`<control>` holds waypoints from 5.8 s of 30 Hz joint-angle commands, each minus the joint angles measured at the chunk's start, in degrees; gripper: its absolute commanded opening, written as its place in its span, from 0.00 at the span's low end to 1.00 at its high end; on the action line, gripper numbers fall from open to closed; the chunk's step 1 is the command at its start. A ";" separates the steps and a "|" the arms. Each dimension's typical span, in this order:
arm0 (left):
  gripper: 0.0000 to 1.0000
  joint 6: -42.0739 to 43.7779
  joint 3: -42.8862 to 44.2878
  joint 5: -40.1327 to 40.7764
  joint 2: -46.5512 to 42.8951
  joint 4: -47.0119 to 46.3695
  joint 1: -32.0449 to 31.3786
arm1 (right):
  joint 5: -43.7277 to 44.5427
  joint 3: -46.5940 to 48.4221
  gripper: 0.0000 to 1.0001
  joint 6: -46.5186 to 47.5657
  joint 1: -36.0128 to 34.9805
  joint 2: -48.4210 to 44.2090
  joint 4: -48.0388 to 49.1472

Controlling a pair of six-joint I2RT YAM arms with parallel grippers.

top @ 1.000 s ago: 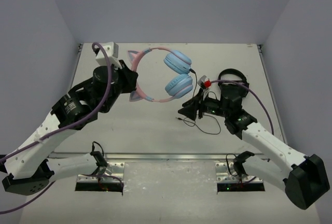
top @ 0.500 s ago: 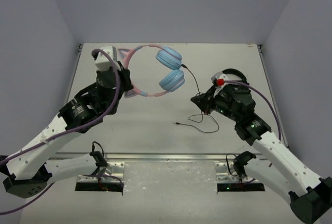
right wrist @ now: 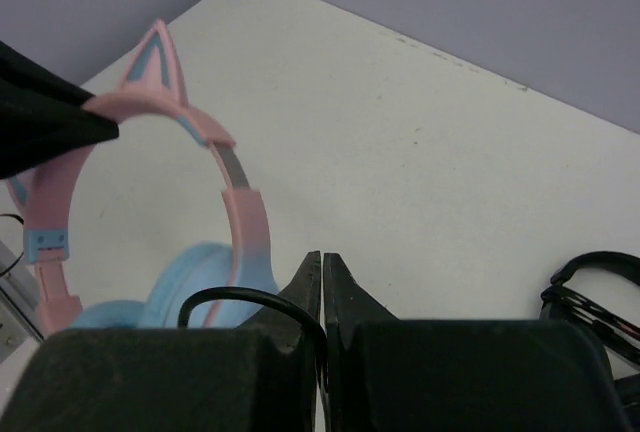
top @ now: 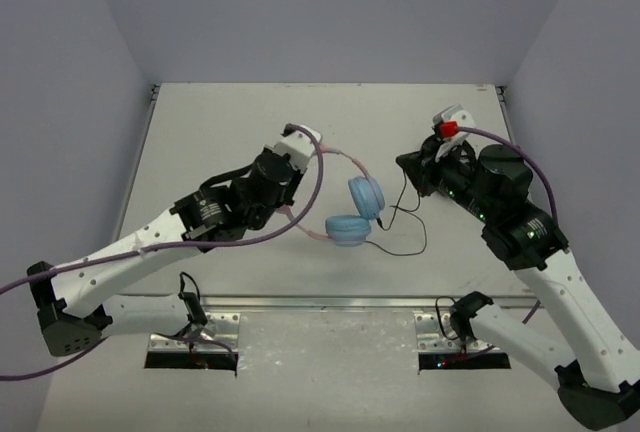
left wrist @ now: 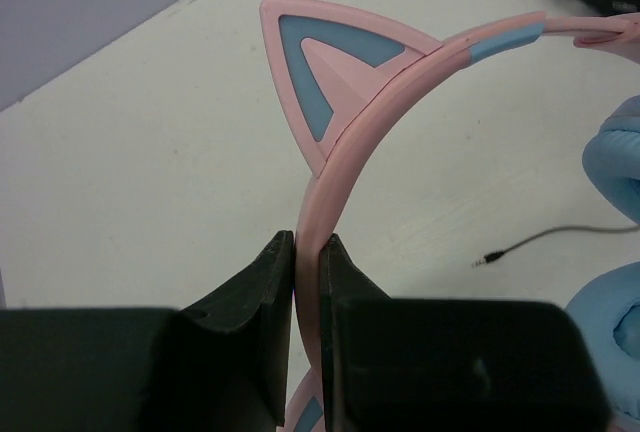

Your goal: Wrap the headphones

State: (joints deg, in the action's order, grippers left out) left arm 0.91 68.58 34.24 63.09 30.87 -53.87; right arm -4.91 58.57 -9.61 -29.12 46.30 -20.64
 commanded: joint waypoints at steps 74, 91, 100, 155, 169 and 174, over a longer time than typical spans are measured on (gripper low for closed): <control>0.01 -13.23 28.97 35.27 2.02 -17.68 -8.18 | -28.94 -14.97 0.13 -27.66 -16.66 42.11 76.36; 0.00 -15.98 49.78 22.59 22.76 -0.78 22.82 | 9.43 -19.99 0.01 -4.29 -37.82 23.13 38.00; 0.00 -20.95 53.07 6.81 29.72 4.12 36.46 | 22.66 -18.31 0.01 2.92 -46.81 17.69 24.61; 0.00 -11.79 -10.39 -2.17 0.53 -22.08 9.31 | 18.79 55.59 0.01 17.61 -15.79 38.67 -13.89; 0.00 -14.27 -16.89 -4.00 7.66 -26.21 5.27 | 27.93 65.97 0.01 14.96 -15.09 46.68 -13.37; 0.00 -14.09 -23.13 -9.18 4.41 -29.81 3.16 | 27.32 65.81 0.01 15.49 -11.31 49.06 -15.04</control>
State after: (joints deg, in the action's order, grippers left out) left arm -12.49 48.53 29.54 70.98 6.94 -49.25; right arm 20.78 123.59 5.52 -43.09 95.31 -40.05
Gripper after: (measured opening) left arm 0.109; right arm 0.013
